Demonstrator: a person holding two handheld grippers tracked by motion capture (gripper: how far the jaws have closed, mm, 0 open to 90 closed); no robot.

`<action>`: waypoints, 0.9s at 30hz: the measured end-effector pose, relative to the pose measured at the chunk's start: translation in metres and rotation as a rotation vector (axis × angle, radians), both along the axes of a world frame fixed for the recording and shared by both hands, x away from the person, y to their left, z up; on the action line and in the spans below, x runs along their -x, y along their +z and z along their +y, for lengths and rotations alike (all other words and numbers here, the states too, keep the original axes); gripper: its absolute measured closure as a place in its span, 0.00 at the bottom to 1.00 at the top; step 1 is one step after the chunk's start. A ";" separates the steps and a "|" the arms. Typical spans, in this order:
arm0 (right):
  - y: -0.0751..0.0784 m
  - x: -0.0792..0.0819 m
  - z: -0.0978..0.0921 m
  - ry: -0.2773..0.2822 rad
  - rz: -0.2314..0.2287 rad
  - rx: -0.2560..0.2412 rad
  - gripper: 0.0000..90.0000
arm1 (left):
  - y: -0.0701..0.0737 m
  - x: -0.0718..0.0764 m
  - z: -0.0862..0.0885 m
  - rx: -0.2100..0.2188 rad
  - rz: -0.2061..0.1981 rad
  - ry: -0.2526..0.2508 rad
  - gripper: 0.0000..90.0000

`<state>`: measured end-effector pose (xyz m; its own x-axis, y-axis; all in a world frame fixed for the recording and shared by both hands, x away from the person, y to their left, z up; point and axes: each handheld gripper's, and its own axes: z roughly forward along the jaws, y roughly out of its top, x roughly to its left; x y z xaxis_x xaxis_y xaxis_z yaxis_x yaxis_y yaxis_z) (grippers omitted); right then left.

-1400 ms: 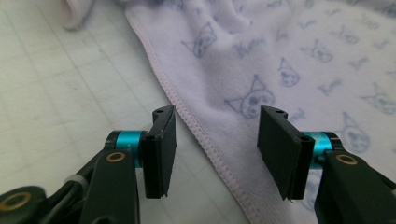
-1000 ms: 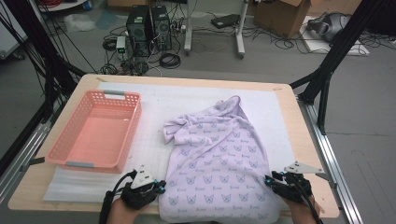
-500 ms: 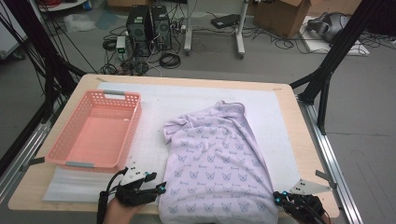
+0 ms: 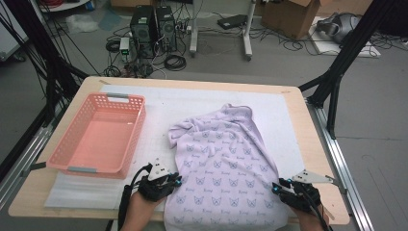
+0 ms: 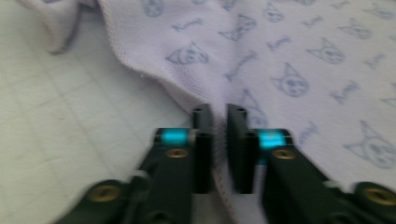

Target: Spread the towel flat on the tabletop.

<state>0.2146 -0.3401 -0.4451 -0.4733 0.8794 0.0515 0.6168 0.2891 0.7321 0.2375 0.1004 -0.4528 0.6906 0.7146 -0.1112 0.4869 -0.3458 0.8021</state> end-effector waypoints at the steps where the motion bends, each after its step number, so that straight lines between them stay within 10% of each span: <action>1: 0.000 0.000 -0.001 0.012 0.000 -0.005 0.92 | 0.000 0.001 0.001 -0.003 0.001 -0.005 0.95; 17: 0.004 0.057 -0.016 0.204 0.087 -0.033 0.92 | 0.001 0.053 0.032 0.035 0.049 -0.077 0.85; 19: 0.006 0.056 -0.017 0.190 0.062 -0.043 0.80 | 0.003 0.045 0.031 0.052 0.044 -0.033 0.66; 27: 0.010 0.021 -0.013 0.022 -0.037 -0.090 0.67 | 0.005 0.018 0.030 0.132 -0.001 0.038 0.59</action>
